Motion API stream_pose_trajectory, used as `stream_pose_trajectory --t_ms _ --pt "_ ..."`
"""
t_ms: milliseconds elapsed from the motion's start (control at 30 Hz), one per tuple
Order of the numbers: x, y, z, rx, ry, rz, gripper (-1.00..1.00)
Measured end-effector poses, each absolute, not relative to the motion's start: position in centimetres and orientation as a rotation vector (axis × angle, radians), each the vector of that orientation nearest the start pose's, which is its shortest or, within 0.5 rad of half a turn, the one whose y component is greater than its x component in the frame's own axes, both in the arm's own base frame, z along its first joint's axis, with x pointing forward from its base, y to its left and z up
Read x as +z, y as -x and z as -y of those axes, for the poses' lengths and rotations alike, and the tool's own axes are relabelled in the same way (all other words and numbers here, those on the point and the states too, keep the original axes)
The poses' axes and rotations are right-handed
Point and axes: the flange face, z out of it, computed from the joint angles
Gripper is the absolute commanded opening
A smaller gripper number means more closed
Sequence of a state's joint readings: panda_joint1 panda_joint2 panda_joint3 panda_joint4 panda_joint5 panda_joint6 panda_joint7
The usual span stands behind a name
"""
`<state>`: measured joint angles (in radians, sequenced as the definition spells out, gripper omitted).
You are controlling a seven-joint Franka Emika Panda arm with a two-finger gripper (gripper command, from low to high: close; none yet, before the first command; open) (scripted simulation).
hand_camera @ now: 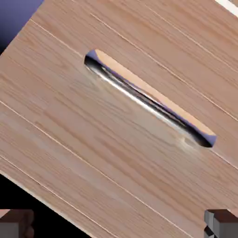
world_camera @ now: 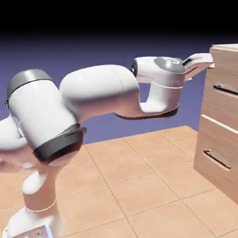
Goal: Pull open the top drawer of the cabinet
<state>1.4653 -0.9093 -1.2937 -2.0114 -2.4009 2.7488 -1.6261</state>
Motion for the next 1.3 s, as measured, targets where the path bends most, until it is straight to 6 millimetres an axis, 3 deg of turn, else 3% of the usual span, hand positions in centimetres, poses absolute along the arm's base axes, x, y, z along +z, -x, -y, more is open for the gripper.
stream_pose_trajectory --t_ms 333,367,533,567,633,900,1300 --pt "48.4 -60.9 6.1 -0.613 0.614 -1.482 0.00" --pt "48.4 -60.9 6.1 -0.613 0.615 -1.482 0.00" --pt "48.4 -65.2 6.2 -0.613 0.614 -1.482 0.00" --pt "48.4 -65.9 6.1 -0.613 0.615 -1.482 -1.00" --pt "48.4 -65.9 6.1 -0.613 0.615 -1.482 -1.00" --pt "48.4 -58.7 6.1 -0.613 0.614 -1.482 -1.00" --pt "48.4 -46.4 6.1 -0.613 0.614 -1.482 -1.00"
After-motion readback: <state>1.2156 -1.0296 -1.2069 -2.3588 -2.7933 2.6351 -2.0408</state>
